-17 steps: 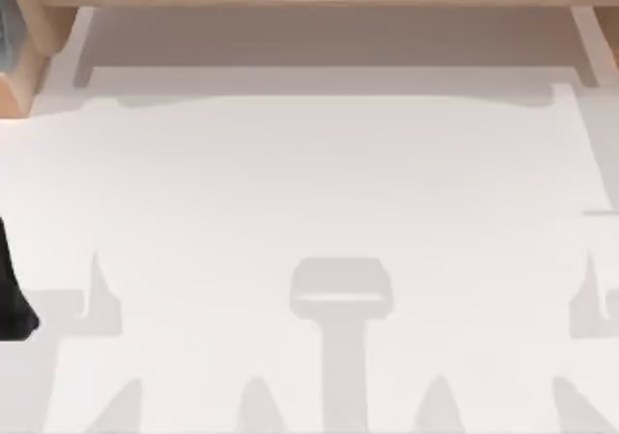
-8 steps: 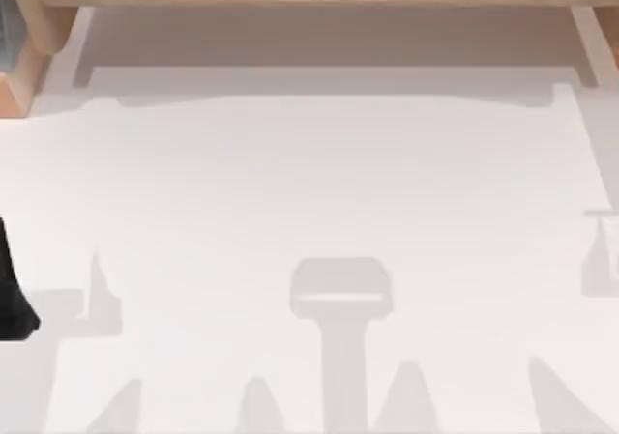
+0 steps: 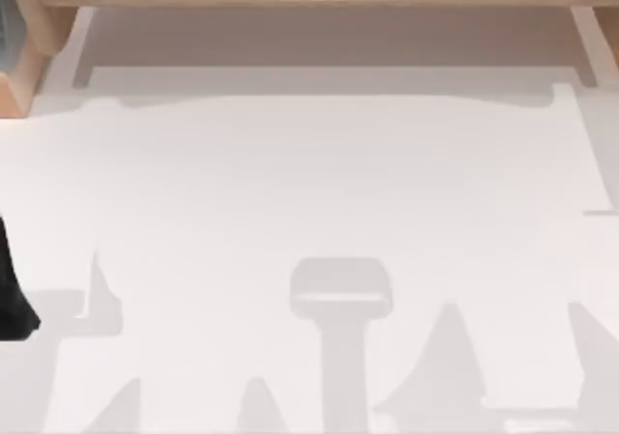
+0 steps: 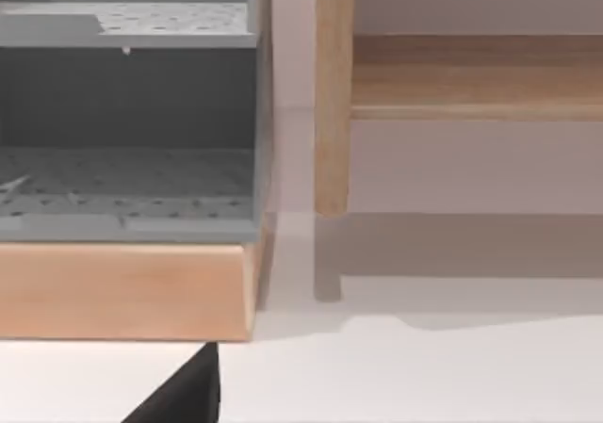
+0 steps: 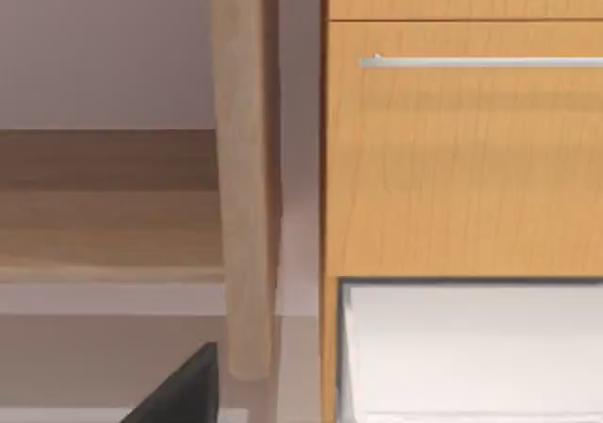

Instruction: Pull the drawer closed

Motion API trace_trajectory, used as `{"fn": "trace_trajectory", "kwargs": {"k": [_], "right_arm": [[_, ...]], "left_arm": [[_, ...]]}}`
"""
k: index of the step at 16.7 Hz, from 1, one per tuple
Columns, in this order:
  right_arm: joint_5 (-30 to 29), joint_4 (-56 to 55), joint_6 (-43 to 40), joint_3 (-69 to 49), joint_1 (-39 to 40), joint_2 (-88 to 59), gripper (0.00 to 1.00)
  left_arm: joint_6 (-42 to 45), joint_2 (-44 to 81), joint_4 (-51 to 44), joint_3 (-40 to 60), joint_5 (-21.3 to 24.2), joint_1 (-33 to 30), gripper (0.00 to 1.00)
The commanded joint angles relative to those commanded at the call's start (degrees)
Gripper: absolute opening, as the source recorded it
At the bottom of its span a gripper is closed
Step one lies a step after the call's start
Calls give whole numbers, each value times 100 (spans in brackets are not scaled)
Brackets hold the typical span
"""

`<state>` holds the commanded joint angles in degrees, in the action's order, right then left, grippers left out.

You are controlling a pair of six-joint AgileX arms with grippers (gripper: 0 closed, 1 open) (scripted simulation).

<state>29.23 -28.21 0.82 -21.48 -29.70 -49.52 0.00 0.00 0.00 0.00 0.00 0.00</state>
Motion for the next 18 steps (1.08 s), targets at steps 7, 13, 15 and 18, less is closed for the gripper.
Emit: {"fn": "trace_trajectory", "kwargs": {"k": [7, 13, 15, 18], "right_arm": [[212, -209, 2, -147, -195, -345, 100], [419, -1059, -927, -238, -396, -1224, 100], [551, -1693, -1725, -270, -546, -1909, 100], [754, -2790, -3349, -302, -793, -3086, 100]], "left_arm": [[0, 0, 0, 0, 0, 0, 100], [0, 0, 0, 0, 0, 0, 100], [0, 0, 0, 0, 0, 0, 100], [0, 0, 0, 0, 0, 0, 100]]}}
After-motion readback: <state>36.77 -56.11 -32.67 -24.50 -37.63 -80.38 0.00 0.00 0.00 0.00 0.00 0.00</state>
